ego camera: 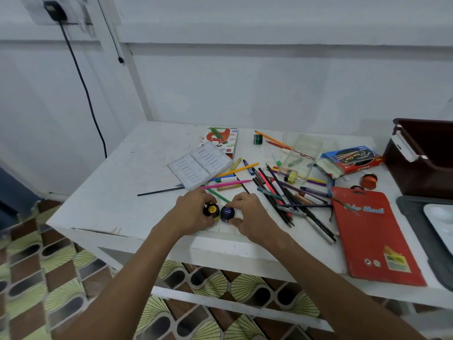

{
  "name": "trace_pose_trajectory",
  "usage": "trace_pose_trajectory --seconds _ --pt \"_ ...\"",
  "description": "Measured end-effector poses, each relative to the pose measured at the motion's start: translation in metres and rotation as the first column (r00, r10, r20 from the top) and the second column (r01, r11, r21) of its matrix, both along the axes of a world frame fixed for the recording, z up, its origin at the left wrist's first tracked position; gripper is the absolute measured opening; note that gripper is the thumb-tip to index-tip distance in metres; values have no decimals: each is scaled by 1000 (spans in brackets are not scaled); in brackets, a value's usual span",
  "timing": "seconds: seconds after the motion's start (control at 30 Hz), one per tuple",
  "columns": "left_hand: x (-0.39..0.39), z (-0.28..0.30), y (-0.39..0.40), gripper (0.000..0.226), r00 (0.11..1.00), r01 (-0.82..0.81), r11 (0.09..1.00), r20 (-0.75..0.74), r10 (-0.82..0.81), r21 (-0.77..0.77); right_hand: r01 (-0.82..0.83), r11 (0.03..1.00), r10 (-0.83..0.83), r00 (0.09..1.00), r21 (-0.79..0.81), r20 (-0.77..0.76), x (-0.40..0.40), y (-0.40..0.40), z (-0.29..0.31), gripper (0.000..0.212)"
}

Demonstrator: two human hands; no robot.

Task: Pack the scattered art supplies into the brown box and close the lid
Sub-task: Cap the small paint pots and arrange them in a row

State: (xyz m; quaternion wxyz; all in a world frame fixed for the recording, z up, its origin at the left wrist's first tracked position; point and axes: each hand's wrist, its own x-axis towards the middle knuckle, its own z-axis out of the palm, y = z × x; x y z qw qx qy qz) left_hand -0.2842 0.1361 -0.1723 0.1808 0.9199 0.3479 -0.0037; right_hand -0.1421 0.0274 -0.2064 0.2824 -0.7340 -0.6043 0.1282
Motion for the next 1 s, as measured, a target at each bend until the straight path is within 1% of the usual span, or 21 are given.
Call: trace_pose_trajectory --seconds 0.1,0.27,0.4,0.53,0.63,0.73,0.83,0.93,1.0 --pt "-1 0 -1 38 1000 -20 1000 2 20 5 2 1000 -2 1000 11 7 2 -3 -1 36" --pt "1 3 -4 35 1000 -12 1000 18 13 -29 -25 999 24 999 21 47 3 -1 -1 33" --pt "1 4 -5 22 997 -67 996 26 68 -55 -32 999 31 999 25 39 5 -1 -2 31" --pt "3 0 -2 19 999 -32 999 20 33 -8 -73 997 72 997 26 26 6 -1 0 29" --pt "4 -3 -2 26 999 16 1000 38 -15 -8 -119 993 119 992 7 44 5 2 3 26" --pt "0 -4 -1 33 996 52 999 70 -51 -7 -145 989 147 987 -26 65 8 4 5 31" --pt "-4 -7 0 26 997 23 999 74 -20 -31 -149 987 152 986 -59 69 8 5 5 32" --pt "-7 -10 1 16 997 -12 1000 79 13 -6 -128 990 131 990 -51 51 5 6 4 31" --pt "-6 -10 1 15 997 -13 1000 79 11 27 -127 991 129 991 -53 43 5 5 3 33"
